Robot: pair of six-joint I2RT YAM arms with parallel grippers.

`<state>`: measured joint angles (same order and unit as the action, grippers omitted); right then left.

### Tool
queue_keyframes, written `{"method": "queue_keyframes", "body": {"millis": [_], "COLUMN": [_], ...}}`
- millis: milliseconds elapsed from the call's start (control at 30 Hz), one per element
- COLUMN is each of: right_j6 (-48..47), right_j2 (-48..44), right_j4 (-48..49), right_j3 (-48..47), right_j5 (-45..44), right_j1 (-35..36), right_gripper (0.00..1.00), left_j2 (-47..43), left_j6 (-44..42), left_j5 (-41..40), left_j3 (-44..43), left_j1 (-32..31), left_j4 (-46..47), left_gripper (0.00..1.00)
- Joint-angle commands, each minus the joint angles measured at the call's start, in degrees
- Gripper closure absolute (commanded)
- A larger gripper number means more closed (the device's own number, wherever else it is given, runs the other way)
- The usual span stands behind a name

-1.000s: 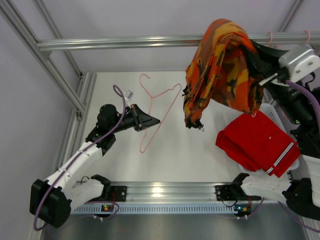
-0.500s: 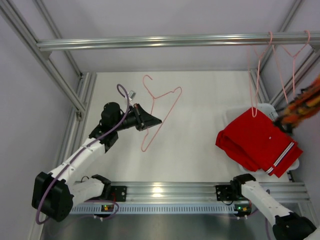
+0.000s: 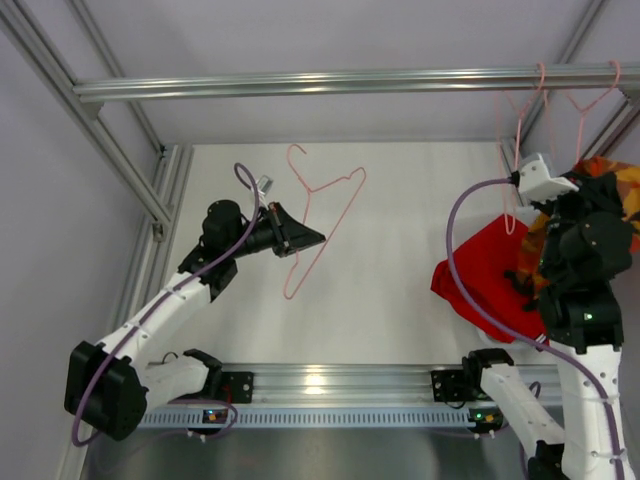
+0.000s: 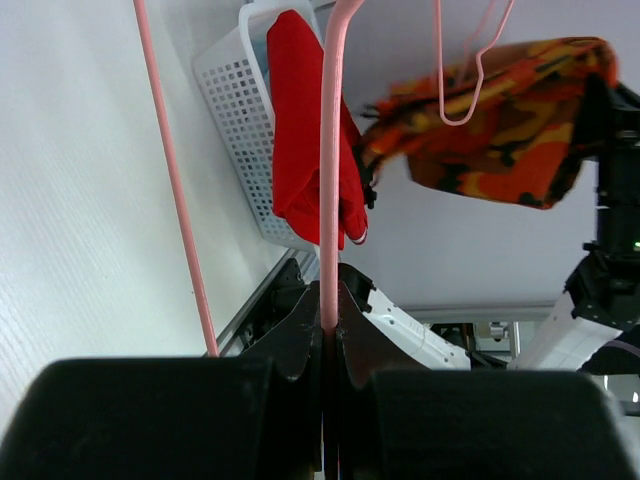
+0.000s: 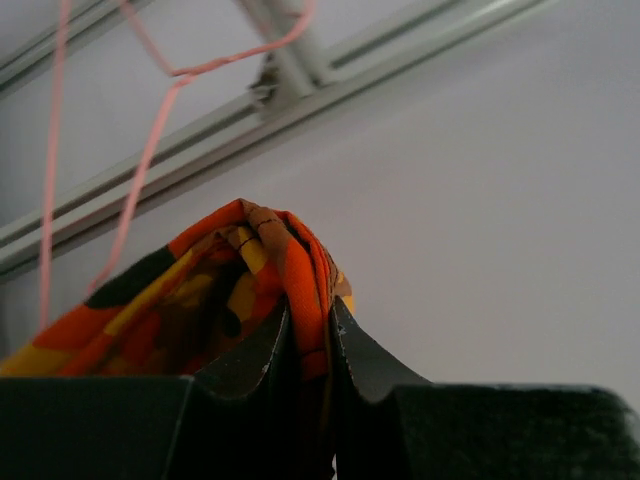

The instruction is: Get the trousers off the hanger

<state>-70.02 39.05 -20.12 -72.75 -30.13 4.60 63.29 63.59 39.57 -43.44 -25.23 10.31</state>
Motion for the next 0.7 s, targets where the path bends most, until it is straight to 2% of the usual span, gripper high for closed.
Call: {"method": "queue_keyframes", "body": {"millis": [0,100,300,467,567,667], "right_j6": [-1.35,-0.3,1.9,6.03,7.09,7.0], "right_j2": [-3.27,-3.71,-7.4,-12.14,-15.3,-17.42], "right_j4": [10.87,12.56,4.32,-22.29,-32.57,-35.95], "right_j3": [3.65,8.14,10.08,6.14,8.57,14.18], "right_j5": [0.95,0.95,0.95,5.6,8.77,10.79], "right_j1": [-0.47,-0.38,-0.47,-0.38,-0.38,-0.38], "right_gripper": [1.0,1.0,1.0,1.0,1.0,1.0], "left_j2": [-0.09,0.08,-0.18,0.35,0.78,1.14], "left_j6": [-0.14,-0.31,-1.72,-1.54,-1.45,-1.1], "left_j5": [0.33,0.24,0.15,0.16,0.33,0.33], "left_j3": [-3.23,-3.75,-4.72,-4.64,-4.81,-4.72], "left_j1": [-0.25,-0.25,-0.25,-0.25,-0.25,-0.17], "left_j4": [4.19,4.02,2.0,2.26,2.44,2.88], "left_gripper": [1.0,1.0,1.0,1.0,1.0,1.0]}}
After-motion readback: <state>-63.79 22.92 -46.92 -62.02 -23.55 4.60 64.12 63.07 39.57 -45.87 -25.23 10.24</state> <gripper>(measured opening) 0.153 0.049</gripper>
